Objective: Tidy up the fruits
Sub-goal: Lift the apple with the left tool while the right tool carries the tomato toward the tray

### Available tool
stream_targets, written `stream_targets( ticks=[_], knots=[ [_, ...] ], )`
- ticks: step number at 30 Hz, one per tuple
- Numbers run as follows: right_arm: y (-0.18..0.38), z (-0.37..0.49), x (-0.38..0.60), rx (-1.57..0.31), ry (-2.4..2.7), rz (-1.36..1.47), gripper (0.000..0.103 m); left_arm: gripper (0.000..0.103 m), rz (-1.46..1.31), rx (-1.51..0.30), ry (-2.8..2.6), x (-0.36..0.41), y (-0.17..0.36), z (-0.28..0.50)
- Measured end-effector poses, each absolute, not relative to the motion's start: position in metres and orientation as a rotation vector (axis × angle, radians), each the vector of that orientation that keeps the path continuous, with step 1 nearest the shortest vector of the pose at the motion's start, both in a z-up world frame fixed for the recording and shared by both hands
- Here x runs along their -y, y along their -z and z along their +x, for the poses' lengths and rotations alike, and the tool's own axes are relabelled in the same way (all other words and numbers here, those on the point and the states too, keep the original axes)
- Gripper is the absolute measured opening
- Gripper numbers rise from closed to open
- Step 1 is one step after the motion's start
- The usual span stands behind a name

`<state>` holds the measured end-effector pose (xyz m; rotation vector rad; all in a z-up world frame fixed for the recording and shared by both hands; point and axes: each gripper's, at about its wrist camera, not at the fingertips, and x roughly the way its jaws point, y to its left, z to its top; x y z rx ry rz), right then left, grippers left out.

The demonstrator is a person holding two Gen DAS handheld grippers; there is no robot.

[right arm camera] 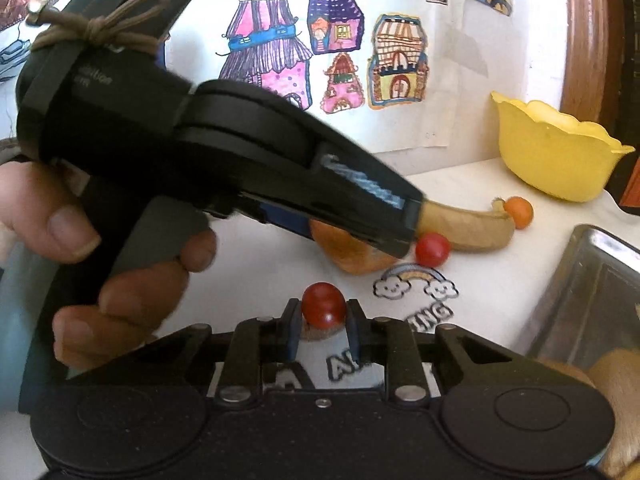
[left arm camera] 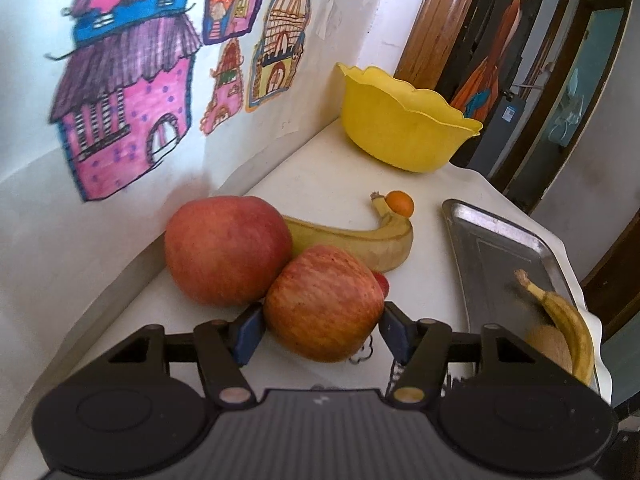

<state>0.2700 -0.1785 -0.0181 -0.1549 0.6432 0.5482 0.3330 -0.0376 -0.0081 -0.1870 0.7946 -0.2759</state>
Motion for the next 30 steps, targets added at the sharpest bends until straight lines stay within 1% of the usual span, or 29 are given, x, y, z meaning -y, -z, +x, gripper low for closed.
stream_targets(
  ticks=[6,22,30],
  knots=[
    [0.015,0.243,0.187,-0.657,-0.513,-0.162,0.025,0.066,-0.200,-0.799,0.276,0.026,0.007,0.302],
    [0.009,0.151,0.216,-0.702,-0.431,-0.131,0.025,0.066,-0.238,-0.804,0.303,0.003,0.004,0.190],
    [0.012,0.136,0.219,-0.689,-0.422,-0.124,0.026,0.067,-0.241,-0.805,0.284,0.005,0.006,0.167]
  ],
)
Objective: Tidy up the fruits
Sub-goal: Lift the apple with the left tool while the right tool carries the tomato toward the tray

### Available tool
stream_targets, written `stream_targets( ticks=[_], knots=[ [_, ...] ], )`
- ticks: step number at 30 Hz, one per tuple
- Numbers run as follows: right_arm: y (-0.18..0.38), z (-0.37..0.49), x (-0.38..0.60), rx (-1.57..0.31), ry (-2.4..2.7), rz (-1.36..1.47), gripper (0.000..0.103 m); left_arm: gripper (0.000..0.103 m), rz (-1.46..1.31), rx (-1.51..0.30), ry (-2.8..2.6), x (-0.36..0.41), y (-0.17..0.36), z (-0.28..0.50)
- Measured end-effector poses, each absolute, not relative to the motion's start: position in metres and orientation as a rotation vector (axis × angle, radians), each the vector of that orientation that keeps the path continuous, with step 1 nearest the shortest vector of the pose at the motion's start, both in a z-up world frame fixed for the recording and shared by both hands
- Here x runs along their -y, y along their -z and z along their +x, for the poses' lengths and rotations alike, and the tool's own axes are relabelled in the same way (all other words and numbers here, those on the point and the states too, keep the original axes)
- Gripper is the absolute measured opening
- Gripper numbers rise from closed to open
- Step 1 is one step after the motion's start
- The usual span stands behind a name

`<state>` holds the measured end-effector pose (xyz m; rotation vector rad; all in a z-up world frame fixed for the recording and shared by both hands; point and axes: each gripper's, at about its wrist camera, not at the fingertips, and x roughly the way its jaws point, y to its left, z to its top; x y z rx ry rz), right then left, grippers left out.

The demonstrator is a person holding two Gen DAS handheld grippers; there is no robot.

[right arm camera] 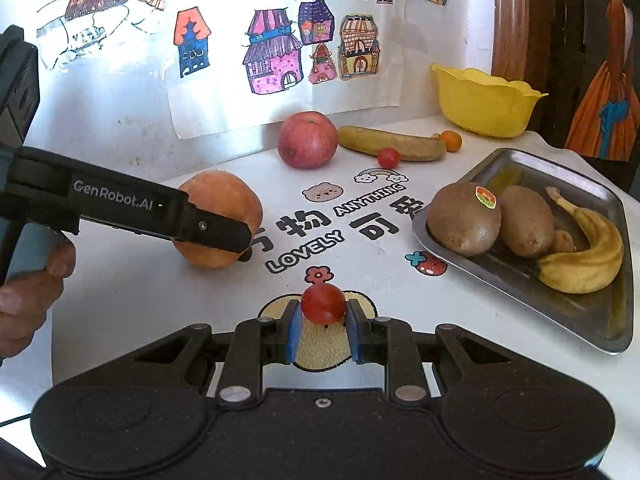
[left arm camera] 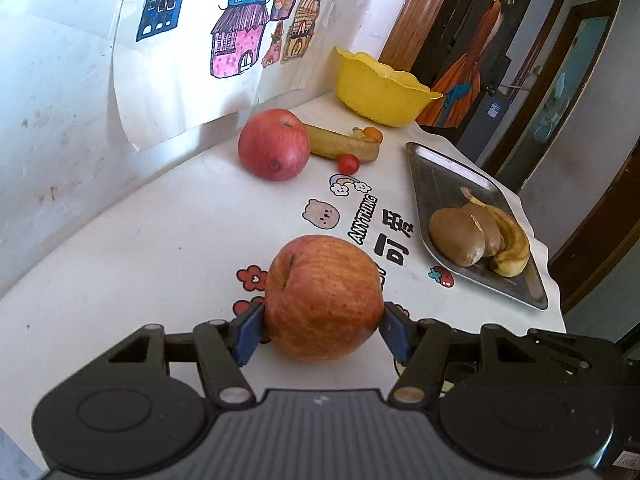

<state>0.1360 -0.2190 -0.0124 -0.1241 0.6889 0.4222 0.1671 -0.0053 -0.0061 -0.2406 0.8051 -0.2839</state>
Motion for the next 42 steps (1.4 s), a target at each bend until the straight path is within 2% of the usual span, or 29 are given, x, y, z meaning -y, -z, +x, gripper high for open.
stream_targets(
  ticks=[17,26,27,29,31,32,42],
  knots=[
    [0.016,0.139,0.217,-0.661,-0.408,-0.108,0.031,0.069,-0.192,-0.781,0.260,0.012,0.010,0.171],
    [0.016,0.138,0.212,-0.651,-0.398,-0.115,0.039,0.069,-0.153,-0.726,0.230,0.018,0.015,0.162],
    [0.016,0.139,0.212,-0.652,-0.397,-0.111,0.039,0.066,-0.140,-0.719,0.228,0.020,0.015,0.161],
    [0.016,0.138,0.210,-0.650,-0.391,-0.120,0.038,0.065,-0.130,-0.709,0.230,0.022,0.014,0.159],
    [0.016,0.136,0.209,-0.648,-0.392,-0.125,0.028,0.065,-0.121,-0.708,0.226,0.023,0.014,0.158],
    [0.016,0.135,0.208,-0.647,-0.387,-0.127,0.027,0.065,-0.114,-0.710,0.227,0.024,0.014,0.158],
    [0.014,0.124,0.222,-0.648,-0.369,-0.093,0.027,0.065,-0.119,-0.735,0.242,0.038,0.011,0.153]
  ],
)
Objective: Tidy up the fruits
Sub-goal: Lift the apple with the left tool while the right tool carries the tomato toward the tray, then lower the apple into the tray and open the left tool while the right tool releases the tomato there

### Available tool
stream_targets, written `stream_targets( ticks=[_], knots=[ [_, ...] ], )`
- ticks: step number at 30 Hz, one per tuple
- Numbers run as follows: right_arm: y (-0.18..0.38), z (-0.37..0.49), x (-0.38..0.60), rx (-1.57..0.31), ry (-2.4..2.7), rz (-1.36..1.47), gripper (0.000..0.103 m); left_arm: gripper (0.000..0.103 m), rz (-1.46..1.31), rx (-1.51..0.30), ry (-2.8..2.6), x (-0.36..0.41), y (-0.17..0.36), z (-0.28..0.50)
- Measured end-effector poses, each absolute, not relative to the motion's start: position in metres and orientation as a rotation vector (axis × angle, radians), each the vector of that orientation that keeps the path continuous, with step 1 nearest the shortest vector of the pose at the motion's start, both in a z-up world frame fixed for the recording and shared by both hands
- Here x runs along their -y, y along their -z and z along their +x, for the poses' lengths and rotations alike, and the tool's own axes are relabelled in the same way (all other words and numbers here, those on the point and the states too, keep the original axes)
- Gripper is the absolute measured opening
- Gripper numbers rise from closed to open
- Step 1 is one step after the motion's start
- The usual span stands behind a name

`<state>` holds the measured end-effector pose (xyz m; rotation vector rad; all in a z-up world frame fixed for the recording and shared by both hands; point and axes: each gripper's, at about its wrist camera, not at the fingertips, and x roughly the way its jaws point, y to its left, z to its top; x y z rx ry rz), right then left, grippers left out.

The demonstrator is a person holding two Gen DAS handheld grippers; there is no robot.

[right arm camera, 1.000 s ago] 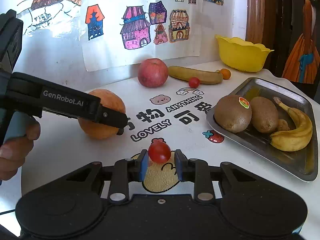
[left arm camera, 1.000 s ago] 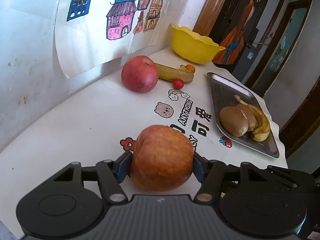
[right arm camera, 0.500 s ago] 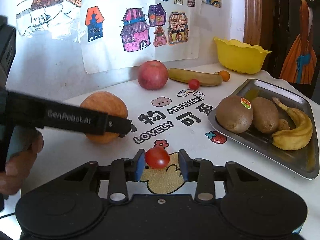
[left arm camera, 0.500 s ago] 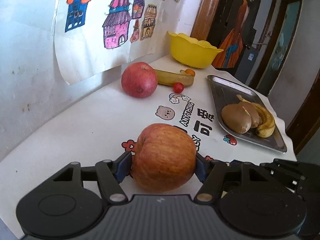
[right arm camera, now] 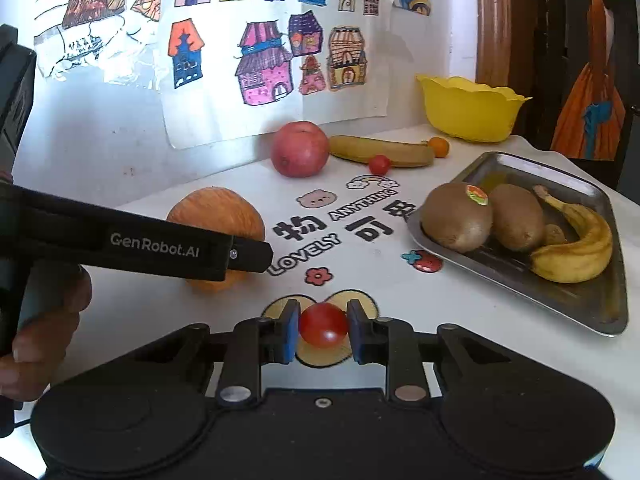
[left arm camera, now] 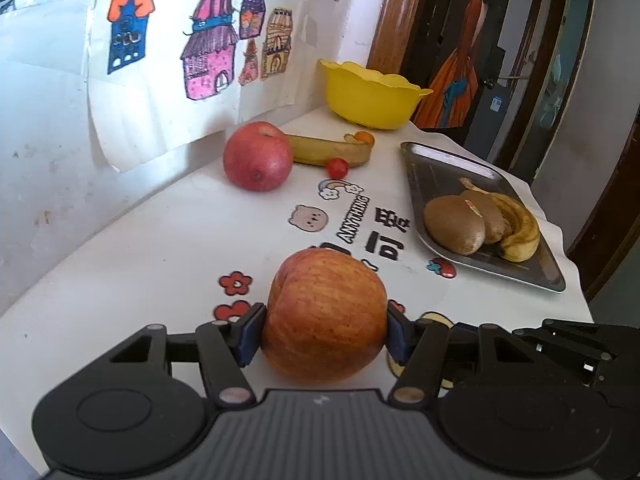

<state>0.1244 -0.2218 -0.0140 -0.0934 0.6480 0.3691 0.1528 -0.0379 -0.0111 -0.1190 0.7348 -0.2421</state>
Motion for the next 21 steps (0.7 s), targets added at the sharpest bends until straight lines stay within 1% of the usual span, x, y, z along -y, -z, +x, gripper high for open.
stream_targets(
  ticks=[8,17,21],
  knots=[
    [0.005,0.123,0.261,-0.602,-0.302,-0.013,0.027,0.064,-0.157,-0.752,0.268,0.060,0.009,0.159],
    [0.000,0.120,0.310,-0.555,-0.218,0.063,0.027,0.064,-0.197,-0.686,0.318,0.098,0.005,0.157],
    [-0.006,0.122,0.329,-0.518,-0.199,0.074,0.027,0.064,-0.207,-0.667,0.336,0.114,-0.008,0.165]
  ],
)
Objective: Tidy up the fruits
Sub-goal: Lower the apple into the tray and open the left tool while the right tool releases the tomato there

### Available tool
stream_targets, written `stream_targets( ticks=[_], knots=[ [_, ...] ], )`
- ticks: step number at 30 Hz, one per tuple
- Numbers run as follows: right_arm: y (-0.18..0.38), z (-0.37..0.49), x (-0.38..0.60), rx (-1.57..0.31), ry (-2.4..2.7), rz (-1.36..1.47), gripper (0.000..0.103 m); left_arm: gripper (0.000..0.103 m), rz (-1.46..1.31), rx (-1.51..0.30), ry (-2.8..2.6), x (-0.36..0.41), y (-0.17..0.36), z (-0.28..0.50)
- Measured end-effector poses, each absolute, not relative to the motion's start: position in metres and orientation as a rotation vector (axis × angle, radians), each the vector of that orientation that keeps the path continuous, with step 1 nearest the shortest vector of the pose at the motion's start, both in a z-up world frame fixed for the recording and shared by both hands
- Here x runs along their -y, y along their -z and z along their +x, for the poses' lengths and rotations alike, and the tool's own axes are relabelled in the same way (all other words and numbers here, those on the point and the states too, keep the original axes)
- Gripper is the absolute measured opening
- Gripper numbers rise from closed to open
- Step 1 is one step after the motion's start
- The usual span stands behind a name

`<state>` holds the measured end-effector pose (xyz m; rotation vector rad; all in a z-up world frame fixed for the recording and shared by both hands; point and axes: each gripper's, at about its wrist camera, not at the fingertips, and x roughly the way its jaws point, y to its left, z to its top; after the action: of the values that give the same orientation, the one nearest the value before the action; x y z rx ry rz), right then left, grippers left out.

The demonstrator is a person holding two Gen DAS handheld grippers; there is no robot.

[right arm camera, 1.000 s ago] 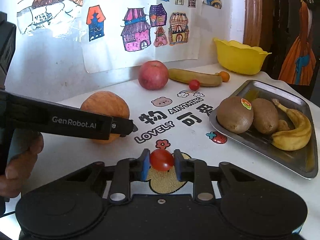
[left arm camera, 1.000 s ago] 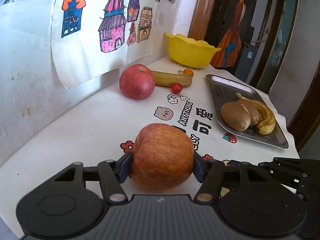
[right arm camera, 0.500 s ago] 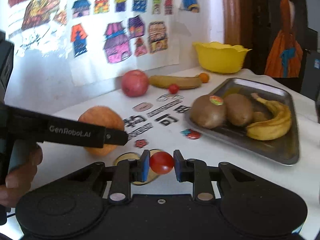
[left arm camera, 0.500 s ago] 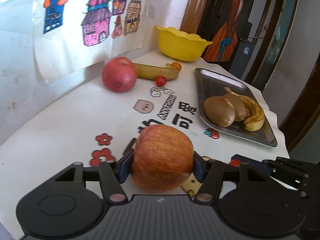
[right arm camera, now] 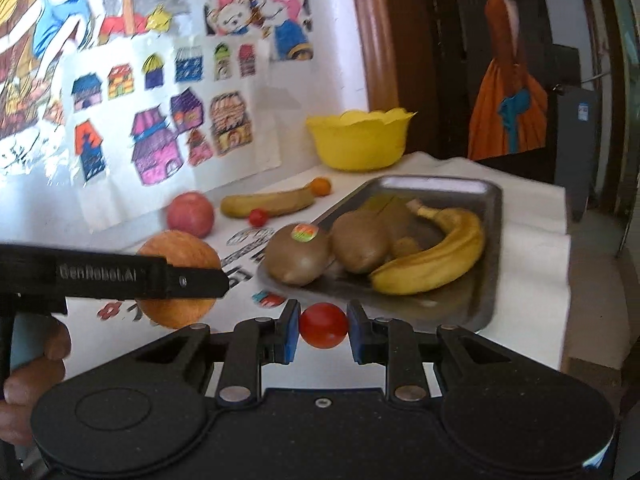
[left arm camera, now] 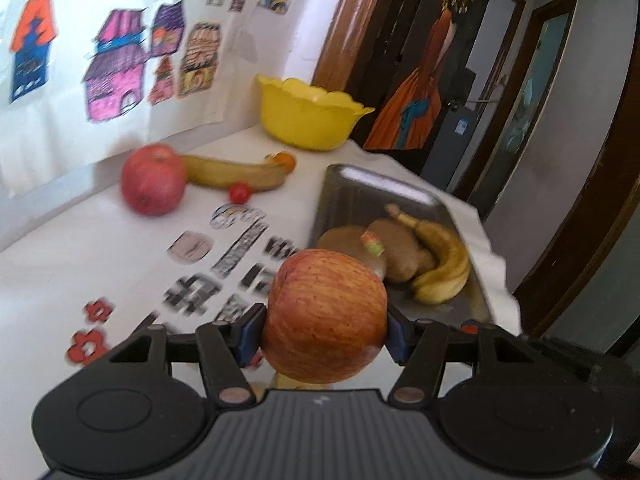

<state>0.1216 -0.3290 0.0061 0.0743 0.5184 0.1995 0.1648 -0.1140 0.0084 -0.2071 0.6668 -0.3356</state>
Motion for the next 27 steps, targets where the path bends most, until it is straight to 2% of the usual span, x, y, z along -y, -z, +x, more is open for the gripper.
stream_targets(
  ticks=[7,27],
  knots=[
    [-0.009,0.139,0.369,-0.479,-0.101,0.080,0.027,0.064,-0.185,-0.607,0.398,0.156,-0.036,0.199],
    [0.011,0.186,0.392,-0.552,-0.126,0.072,0.027,0.064,-0.053,-0.652,0.466,0.240,-0.014,0.264]
  ],
)
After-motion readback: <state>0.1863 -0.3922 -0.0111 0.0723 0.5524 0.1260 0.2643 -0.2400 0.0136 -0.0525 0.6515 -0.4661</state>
